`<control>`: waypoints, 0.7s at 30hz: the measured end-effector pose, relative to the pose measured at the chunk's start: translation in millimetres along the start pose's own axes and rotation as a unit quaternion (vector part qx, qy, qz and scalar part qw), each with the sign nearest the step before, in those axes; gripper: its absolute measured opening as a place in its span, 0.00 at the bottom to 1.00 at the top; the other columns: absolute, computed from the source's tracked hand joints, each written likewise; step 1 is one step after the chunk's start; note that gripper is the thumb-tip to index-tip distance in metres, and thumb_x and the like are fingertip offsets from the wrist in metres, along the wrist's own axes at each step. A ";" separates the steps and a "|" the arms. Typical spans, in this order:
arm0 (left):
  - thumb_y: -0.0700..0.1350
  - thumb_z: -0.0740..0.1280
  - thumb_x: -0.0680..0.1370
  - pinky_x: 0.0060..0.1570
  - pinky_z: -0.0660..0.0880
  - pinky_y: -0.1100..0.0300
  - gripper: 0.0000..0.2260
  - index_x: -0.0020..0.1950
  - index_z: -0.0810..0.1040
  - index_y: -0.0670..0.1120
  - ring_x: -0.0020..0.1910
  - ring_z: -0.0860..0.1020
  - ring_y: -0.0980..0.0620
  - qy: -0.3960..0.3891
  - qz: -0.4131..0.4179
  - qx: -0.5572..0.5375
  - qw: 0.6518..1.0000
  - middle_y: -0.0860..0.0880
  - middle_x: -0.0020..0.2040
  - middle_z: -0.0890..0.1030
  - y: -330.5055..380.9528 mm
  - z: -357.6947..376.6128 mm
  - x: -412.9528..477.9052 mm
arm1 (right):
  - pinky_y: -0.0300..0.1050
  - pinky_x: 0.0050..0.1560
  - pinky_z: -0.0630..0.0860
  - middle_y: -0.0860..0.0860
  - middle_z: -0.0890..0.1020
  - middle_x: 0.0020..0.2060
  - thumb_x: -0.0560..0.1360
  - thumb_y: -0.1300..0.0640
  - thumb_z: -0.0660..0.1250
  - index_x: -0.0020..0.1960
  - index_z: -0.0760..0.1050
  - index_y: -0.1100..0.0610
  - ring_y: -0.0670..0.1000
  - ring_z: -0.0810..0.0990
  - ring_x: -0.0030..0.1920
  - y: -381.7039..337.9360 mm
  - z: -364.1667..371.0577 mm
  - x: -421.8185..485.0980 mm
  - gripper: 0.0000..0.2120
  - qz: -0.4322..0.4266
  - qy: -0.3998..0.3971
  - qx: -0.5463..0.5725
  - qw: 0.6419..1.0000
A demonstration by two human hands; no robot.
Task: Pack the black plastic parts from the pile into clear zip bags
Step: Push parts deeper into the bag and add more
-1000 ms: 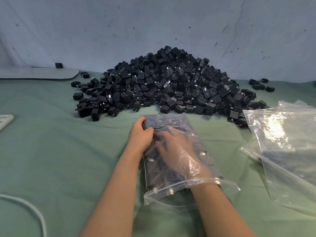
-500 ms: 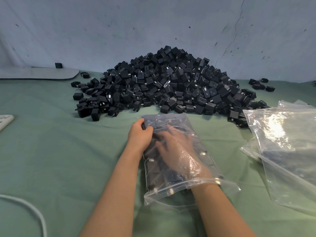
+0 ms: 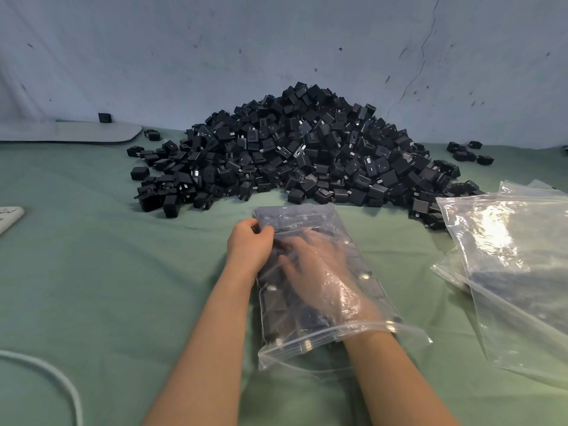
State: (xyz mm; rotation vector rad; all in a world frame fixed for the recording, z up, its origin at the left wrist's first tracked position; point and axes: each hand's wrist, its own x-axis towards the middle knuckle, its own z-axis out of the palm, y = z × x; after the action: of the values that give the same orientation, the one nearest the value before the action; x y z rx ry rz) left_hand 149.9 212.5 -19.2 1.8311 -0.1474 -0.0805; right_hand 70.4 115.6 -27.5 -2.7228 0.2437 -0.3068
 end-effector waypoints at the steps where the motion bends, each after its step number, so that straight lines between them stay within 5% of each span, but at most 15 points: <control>1: 0.38 0.61 0.74 0.32 0.64 0.59 0.09 0.34 0.73 0.45 0.31 0.67 0.50 0.000 0.002 0.003 1.000 0.50 0.28 0.71 0.0 -0.3 -0.4 | 0.62 0.71 0.57 0.46 0.72 0.66 0.80 0.47 0.56 0.68 0.64 0.37 0.52 0.65 0.70 0.1 -0.2 -0.1 0.17 -0.001 0.000 0.000 1.000; 9: 0.37 0.60 0.75 0.38 0.65 0.59 0.07 0.42 0.78 0.40 0.33 0.67 0.47 -0.006 0.010 0.022 1.000 0.49 0.30 0.72 -0.2 -1.8 0.1 | 0.64 0.72 0.54 0.47 0.72 0.67 0.80 0.47 0.56 0.69 0.61 0.35 0.52 0.63 0.72 1.5 1.3 0.5 0.19 -0.005 -0.001 0.008 1.000; 15: 0.39 0.62 0.75 0.41 0.69 0.57 0.08 0.49 0.80 0.39 0.39 0.73 0.45 0.007 0.004 0.030 1.000 0.45 0.40 0.79 -0.1 -1.0 -0.3 | 0.62 0.70 0.61 0.48 0.75 0.65 0.80 0.46 0.55 0.69 0.59 0.34 0.52 0.68 0.69 3.1 2.5 1.0 0.18 -0.010 -0.009 0.013 1.000; 21: 0.39 0.63 0.75 0.49 0.72 0.58 0.08 0.52 0.79 0.42 0.49 0.78 0.44 0.017 0.005 0.048 0.999 0.45 0.48 0.81 -0.7 -1.0 0.2 | 0.63 0.72 0.55 0.46 0.73 0.67 0.80 0.46 0.54 0.69 0.60 0.34 0.51 0.65 0.71 2.8 1.5 0.4 0.18 -0.006 -0.005 0.003 1.000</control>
State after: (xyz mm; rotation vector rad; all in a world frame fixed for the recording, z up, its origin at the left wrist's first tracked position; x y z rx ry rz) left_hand 150.2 213.6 -19.5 1.9271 -0.1397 -0.0354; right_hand 70.8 113.5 -29.9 -2.7200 0.2248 -0.2976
